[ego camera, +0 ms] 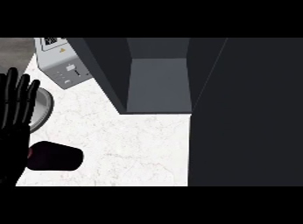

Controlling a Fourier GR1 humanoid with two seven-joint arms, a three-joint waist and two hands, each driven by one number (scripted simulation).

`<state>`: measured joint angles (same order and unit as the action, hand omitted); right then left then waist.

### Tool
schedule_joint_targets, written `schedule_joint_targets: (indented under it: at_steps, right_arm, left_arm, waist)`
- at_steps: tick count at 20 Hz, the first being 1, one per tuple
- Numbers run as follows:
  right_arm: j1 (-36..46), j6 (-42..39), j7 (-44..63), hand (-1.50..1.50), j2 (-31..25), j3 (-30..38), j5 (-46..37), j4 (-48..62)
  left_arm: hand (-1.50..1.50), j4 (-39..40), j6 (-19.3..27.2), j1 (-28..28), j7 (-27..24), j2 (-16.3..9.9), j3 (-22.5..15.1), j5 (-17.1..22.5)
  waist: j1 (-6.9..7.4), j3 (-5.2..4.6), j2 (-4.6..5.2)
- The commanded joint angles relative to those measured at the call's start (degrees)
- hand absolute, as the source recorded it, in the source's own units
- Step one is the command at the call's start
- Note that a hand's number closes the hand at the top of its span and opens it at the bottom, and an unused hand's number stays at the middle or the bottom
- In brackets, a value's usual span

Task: Pick up the wine, place it into the cabinet and close the cabinet

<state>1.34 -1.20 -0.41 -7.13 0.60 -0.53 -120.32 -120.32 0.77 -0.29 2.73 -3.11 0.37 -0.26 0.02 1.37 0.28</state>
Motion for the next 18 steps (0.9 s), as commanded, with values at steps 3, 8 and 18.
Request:
schedule_joint_targets:
  at_steps: [3,8,18]
  right_arm:
    - [-4.16,-0.50,-1.51,-1.50,1.31,-0.28,1.54,-1.97]
    - [-6.80,-8.75,2.23,-1.50,2.26,-9.55,10.29,-3.34]
    - [-11.35,-11.70,10.30,-1.50,-1.38,-9.90,18.46,-13.38]
  left_arm:
    - [-1.50,1.47,14.27,-3.34,4.27,2.46,5.24,-13.99]
    - [-1.50,0.43,34.12,-3.97,8.37,3.07,12.19,-11.77]
    - [-1.50,0.20,56.14,-13.84,33.42,3.11,-6.92,-43.64]
  waist:
    - [-0.74,-1.19,-0.25]
    - [0.92,-1.29,-0.44]
    - [-0.83,-1.09,-0.60]
